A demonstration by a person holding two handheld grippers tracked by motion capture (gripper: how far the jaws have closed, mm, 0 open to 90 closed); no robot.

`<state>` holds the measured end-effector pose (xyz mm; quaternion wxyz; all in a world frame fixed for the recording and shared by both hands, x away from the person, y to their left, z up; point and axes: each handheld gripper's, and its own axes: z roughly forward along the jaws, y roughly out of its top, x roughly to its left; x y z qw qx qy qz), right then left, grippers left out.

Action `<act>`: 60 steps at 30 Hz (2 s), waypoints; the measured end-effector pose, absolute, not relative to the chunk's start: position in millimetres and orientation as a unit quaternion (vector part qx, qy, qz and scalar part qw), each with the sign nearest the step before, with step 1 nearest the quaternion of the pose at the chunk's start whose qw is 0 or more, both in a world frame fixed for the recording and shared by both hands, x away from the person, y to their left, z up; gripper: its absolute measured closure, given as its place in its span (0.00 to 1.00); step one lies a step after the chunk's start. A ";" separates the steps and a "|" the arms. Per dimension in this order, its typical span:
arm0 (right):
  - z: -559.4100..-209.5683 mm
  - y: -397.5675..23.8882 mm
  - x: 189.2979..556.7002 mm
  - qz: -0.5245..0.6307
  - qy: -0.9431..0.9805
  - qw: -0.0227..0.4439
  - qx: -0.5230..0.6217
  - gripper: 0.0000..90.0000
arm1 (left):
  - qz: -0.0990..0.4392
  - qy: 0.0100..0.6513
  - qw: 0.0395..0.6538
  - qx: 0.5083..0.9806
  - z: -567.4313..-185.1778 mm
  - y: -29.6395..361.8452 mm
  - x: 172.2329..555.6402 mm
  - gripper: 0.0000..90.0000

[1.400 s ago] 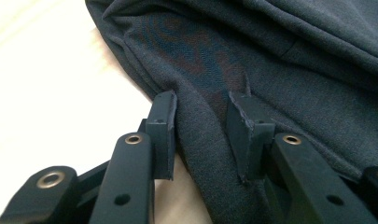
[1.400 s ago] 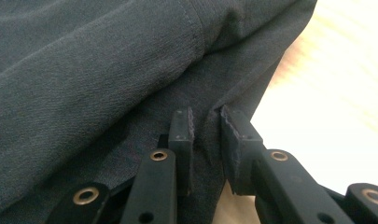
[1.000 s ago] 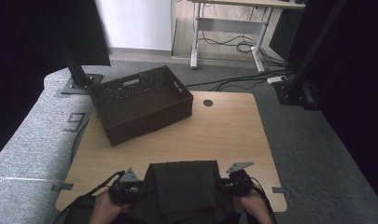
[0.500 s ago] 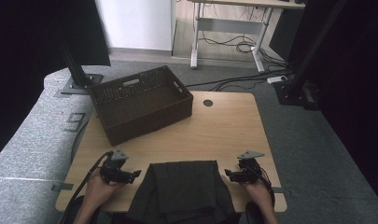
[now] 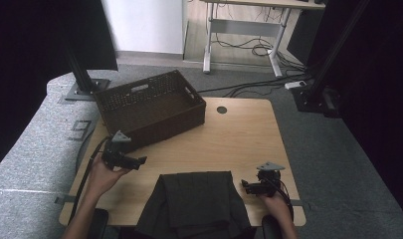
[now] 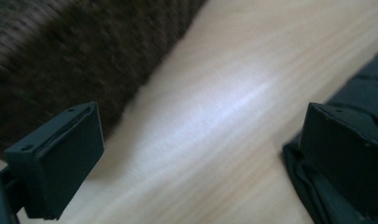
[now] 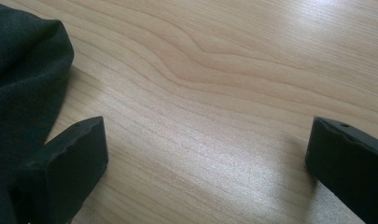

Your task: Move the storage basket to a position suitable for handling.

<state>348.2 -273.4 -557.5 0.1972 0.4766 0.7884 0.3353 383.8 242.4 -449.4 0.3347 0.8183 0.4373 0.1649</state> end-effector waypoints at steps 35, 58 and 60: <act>-557.7 -273.4 345.7 0.337 0.789 0.197 0.474 0.00 | 0.233 0.547 0.270 0.757 -432.5 317.1 455.2 0.37; -557.7 -273.4 345.6 0.336 0.789 0.197 0.474 0.00 | 0.221 0.570 0.272 0.743 -439.0 307.0 460.1 0.71; -557.7 -273.4 345.7 0.337 0.789 0.197 0.474 0.00 | 0.219 0.566 0.273 0.747 -439.0 303.6 460.8 0.72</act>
